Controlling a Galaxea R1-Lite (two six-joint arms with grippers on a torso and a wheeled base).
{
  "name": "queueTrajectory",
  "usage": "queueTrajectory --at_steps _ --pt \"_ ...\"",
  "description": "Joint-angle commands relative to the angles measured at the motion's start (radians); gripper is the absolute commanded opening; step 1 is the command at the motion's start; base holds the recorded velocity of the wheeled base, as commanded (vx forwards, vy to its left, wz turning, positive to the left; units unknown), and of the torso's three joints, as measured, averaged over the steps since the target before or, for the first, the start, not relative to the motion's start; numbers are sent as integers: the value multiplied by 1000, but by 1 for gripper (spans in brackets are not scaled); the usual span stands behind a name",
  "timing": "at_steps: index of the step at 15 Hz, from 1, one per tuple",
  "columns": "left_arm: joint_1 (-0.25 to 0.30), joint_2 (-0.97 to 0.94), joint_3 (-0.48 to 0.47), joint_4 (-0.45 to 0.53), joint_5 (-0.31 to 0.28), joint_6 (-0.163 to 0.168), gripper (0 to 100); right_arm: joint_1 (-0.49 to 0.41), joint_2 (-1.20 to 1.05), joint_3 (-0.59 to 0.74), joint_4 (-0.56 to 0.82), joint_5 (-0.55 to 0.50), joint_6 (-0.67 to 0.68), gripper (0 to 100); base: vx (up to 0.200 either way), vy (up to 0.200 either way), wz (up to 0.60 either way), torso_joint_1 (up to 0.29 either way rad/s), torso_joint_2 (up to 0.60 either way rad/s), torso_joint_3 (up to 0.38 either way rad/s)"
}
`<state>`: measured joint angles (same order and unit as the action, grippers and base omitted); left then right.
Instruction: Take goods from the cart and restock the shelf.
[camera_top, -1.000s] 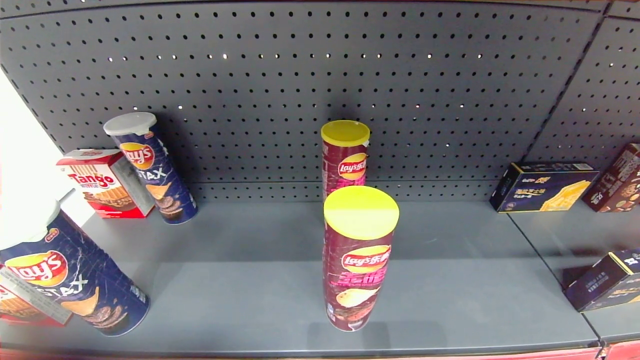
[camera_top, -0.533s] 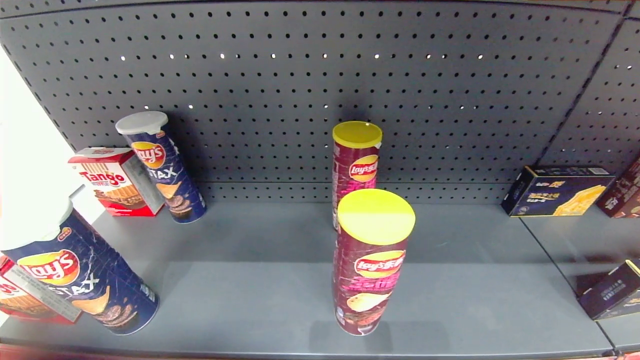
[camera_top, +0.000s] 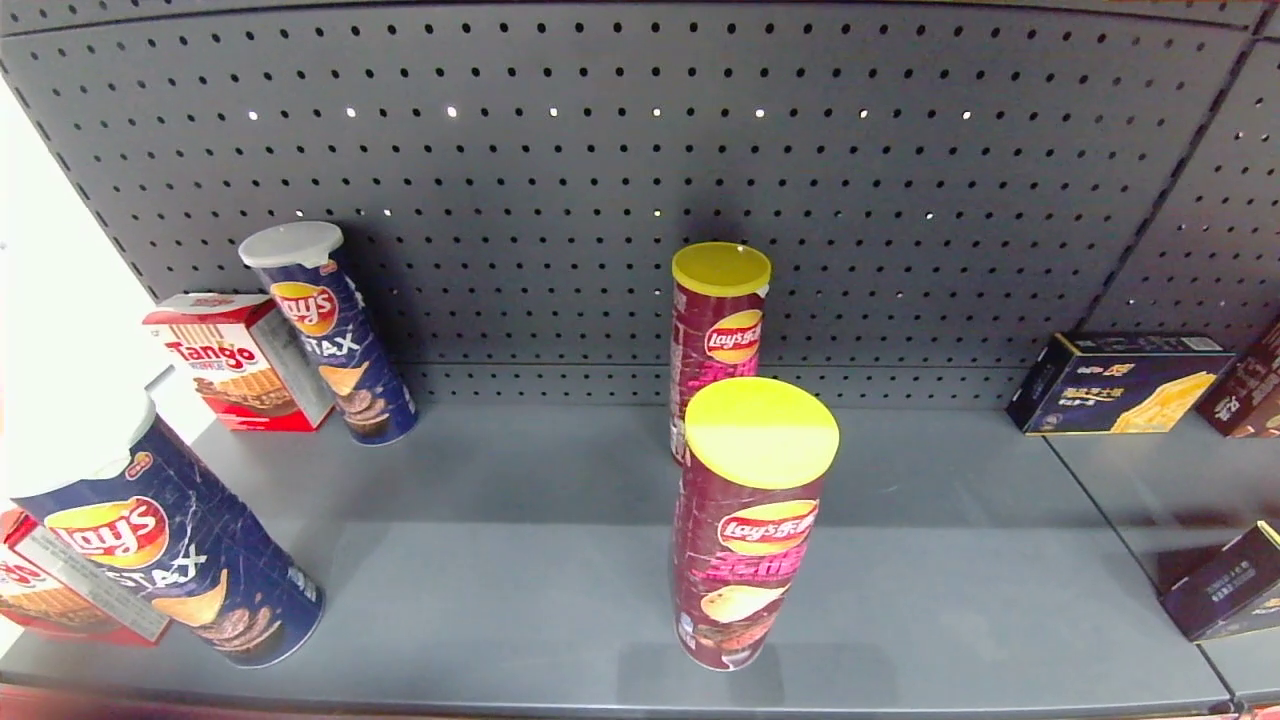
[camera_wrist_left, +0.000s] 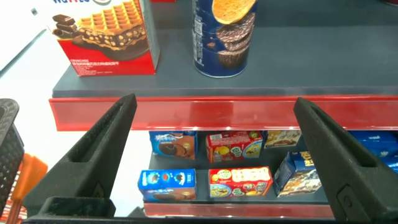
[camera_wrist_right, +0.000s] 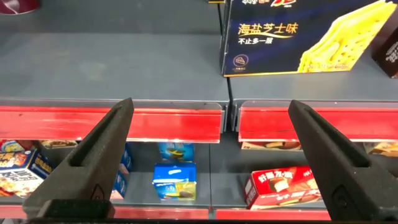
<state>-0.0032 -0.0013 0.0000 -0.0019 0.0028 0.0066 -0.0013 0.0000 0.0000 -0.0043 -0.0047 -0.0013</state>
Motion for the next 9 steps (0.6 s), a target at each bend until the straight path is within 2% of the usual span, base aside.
queueTrajectory --at_steps 1,9 --pt "0 1 0 -1 2 -2 100 -2 0 0 0 0 0 100 0 0 0 0 0 0" --pt "0 1 0 -1 3 -2 100 0 0 0 0 0 0 100 0 0 0 0 0 0"
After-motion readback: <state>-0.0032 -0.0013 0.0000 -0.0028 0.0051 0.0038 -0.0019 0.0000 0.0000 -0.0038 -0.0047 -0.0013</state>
